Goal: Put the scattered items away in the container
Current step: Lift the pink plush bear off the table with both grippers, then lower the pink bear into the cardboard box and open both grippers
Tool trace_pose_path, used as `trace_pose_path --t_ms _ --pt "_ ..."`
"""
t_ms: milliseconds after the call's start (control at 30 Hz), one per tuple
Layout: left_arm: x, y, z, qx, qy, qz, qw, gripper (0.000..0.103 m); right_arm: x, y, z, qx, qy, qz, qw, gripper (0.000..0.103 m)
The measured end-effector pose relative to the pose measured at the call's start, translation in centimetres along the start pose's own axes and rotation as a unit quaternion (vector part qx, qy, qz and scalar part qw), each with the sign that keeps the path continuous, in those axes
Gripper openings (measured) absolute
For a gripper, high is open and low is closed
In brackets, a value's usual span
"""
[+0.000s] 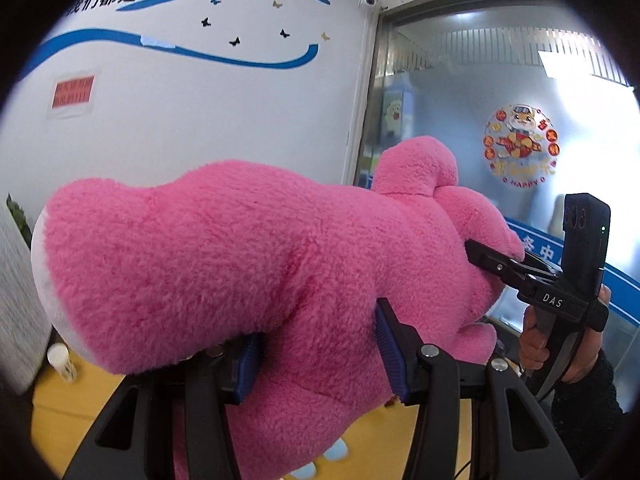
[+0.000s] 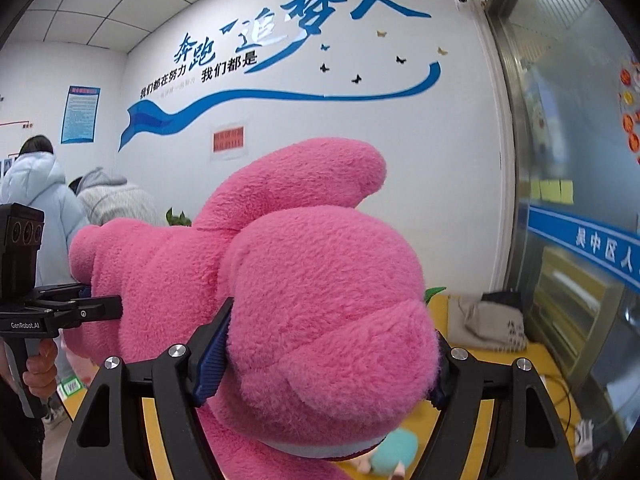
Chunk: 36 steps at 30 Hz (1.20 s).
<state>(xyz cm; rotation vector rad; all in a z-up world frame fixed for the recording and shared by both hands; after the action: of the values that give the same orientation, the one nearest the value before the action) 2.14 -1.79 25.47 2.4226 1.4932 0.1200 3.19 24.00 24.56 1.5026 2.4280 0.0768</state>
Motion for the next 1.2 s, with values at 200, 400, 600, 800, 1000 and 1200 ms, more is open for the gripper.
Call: trace_pose_path --t_ms 200,400,600,800,1000,1200 --pt "-4.8 -5.3 -3.5 -0.011 0.008 -0.004 0.9999 0.051 0.2 -6.0 -5.4 0.003 0.0 0.004 1.0 0.081" --pt "-10.0 -13.8 -3.5 -0.045 0.026 -0.002 0.9987 0.051 2.8 -15.8 -7.4 -0.023 -0.014 0.007 1.0 0.081" --pt "-14.4 -24.6 -0.4 -0.106 0.049 0.004 0.9932 0.051 7.6 -27.9 -5.0 -0.075 -0.049 0.014 0.996 0.081" --pt "-17.4 -36.4 6.0 -0.187 0.095 0.027 0.9774 0.051 13.6 -40.2 0.6 -0.143 -0.085 0.03 0.986 0.081" --pt "-17.7 -45.0 14.5 -0.286 0.146 0.043 0.9459 0.051 20.2 -49.6 9.7 -0.231 -0.148 0.06 0.96 0.081" --pt "-18.0 -48.0 20.2 -0.341 0.192 0.049 0.919 0.056 23.2 -53.3 17.0 -0.303 -0.167 0.101 0.933 0.081"
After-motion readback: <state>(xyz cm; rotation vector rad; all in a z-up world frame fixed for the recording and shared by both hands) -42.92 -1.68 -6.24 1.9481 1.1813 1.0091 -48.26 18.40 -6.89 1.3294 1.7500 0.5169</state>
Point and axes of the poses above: each gripper's, at about its wrist camera, not at the fingertips, and y roughly against the way its jaws point, x to its right, z to its underside, the point moved 4 cm from there along -y, roughly the way its jaws point, and after that the axes turned 13 degrees about -y, right-handed, at the moved point
